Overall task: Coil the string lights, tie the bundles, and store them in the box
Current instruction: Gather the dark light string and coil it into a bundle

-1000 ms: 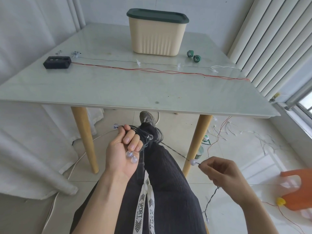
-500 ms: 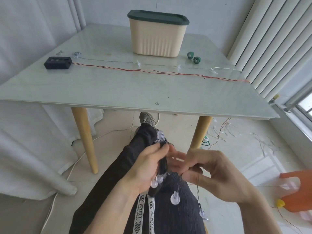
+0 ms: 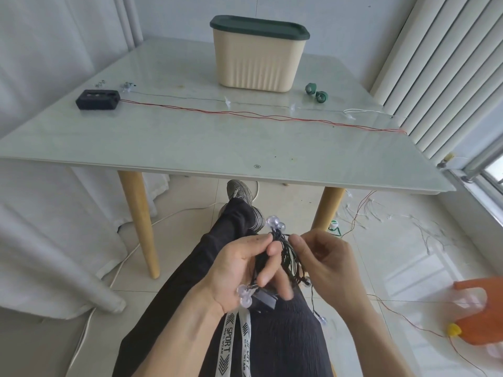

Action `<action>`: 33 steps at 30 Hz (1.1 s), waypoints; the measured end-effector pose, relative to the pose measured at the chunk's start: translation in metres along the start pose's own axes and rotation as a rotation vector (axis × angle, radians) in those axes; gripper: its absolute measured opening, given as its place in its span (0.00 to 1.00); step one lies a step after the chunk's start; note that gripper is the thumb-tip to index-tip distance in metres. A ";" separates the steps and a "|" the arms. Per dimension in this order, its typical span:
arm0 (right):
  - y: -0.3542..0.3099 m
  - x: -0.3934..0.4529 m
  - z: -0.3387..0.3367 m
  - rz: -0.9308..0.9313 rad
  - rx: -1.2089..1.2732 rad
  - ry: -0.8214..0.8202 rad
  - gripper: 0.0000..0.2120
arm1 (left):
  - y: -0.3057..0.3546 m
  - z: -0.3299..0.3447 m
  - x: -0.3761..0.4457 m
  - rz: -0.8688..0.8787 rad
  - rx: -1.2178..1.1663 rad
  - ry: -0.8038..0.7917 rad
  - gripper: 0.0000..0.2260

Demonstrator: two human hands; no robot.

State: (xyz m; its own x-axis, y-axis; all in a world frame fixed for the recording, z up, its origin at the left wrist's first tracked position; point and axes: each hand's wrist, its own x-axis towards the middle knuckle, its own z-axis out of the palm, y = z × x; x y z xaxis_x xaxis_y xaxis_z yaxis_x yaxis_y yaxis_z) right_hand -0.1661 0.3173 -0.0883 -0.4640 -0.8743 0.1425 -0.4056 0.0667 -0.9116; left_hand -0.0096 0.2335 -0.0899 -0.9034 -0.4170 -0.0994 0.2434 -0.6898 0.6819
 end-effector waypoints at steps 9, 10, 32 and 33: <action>0.017 0.000 -0.027 0.162 -0.076 -0.303 0.20 | 0.019 -0.020 -0.001 0.240 -0.291 0.141 0.14; 0.017 0.000 -0.030 0.175 -0.028 -0.301 0.15 | 0.022 -0.020 -0.002 0.271 -0.315 0.183 0.13; 0.036 -0.002 0.023 0.179 0.081 -0.401 0.08 | 0.034 -0.013 -0.014 0.325 0.053 0.299 0.13; 0.037 -0.002 0.018 0.200 0.095 -0.368 0.10 | 0.036 -0.015 -0.016 0.346 0.033 0.314 0.13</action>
State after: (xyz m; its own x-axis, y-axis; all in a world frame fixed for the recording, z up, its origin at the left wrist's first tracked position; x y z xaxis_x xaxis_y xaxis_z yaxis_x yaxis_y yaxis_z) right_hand -0.1656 0.3133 -0.1291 -0.2075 -0.9631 -0.1717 -0.2539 0.2225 -0.9413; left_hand 0.0185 0.2064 -0.0747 -0.6192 -0.7818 -0.0736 0.4956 -0.4619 0.7355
